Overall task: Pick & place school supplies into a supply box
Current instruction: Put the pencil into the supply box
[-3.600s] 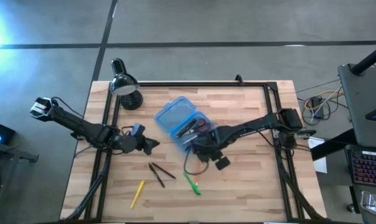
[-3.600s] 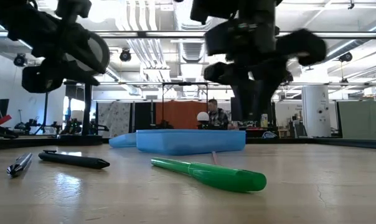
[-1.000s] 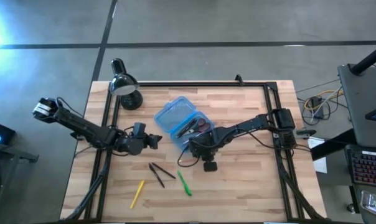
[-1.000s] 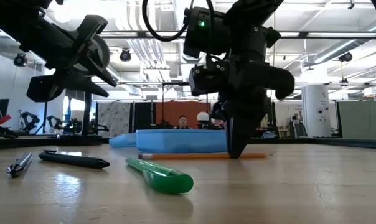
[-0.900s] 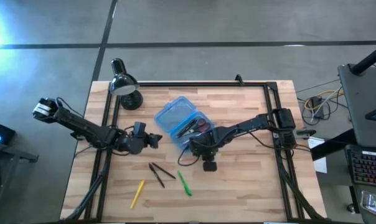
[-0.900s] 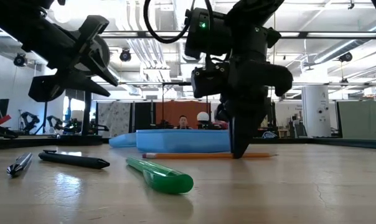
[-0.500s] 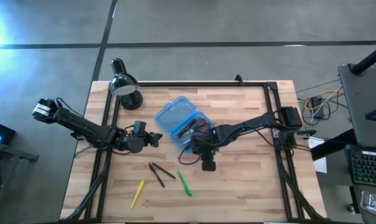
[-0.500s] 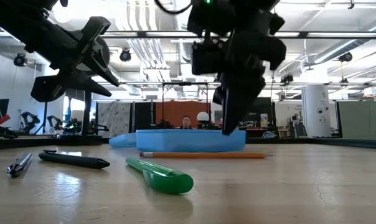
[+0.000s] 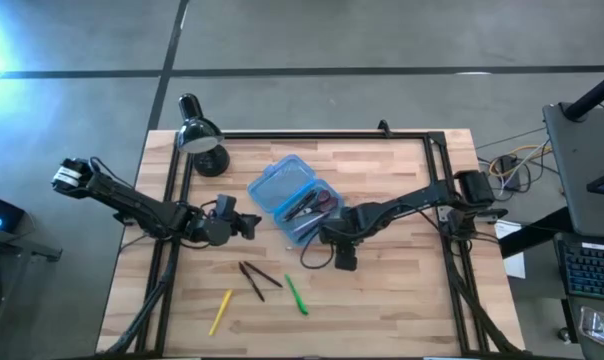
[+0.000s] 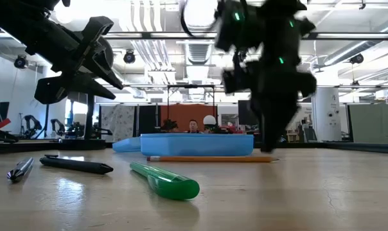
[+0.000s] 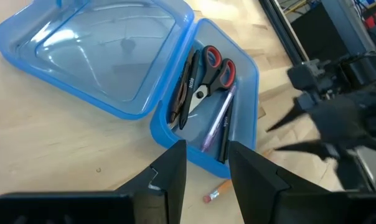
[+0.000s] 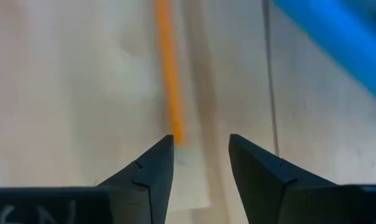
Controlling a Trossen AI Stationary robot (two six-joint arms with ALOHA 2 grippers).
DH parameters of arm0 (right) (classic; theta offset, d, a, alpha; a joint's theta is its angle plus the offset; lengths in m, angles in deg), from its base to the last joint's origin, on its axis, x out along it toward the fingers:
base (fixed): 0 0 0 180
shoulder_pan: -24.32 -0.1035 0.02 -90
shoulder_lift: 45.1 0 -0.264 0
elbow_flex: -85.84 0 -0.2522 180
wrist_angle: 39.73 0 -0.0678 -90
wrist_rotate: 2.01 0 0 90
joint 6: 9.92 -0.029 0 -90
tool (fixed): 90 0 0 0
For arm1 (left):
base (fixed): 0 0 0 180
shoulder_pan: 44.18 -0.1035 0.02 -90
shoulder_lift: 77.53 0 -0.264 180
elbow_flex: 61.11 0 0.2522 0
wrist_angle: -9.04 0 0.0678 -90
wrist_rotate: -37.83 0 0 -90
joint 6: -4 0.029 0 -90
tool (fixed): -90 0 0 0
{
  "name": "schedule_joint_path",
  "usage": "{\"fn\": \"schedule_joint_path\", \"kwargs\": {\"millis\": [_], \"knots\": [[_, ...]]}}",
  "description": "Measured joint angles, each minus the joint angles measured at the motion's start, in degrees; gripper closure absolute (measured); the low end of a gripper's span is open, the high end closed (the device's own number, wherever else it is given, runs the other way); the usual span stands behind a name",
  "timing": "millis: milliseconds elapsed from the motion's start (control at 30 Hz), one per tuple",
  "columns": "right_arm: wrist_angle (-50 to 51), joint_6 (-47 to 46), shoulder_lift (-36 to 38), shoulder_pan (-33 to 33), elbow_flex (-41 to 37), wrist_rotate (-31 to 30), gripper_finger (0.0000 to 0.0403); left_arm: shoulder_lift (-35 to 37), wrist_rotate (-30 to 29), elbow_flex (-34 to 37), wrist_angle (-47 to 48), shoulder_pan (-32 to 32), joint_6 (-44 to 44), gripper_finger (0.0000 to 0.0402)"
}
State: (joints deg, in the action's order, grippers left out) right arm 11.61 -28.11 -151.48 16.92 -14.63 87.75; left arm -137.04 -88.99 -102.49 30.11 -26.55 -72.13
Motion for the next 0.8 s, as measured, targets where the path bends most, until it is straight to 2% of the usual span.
{"fn": "schedule_joint_path", "kwargs": {"millis": [167,367,600,800], "knots": [[-4.9,-2.6,1.9,-0.2,-4.0,0.3,0.0264,0.0,2.0,0.0,-1.1,-0.2,3.3,0.0298],[-5.4,-2.9,2.9,-0.2,-1.9,0.0,0.0273,0.0,2.7,0.0,-2.1,-0.8,5.2,0.0298],[-11.1,-7.1,2.3,-0.3,2.5,0.1,0.0274,-2.5,9.6,-0.1,-11.4,-2.2,18.7,0.0298],[-13.5,-14.9,-1.9,-0.6,3.2,-1.5,0.0287,-6.6,14.5,-1.0,-13.8,-4.5,23.5,0.0298]]}}
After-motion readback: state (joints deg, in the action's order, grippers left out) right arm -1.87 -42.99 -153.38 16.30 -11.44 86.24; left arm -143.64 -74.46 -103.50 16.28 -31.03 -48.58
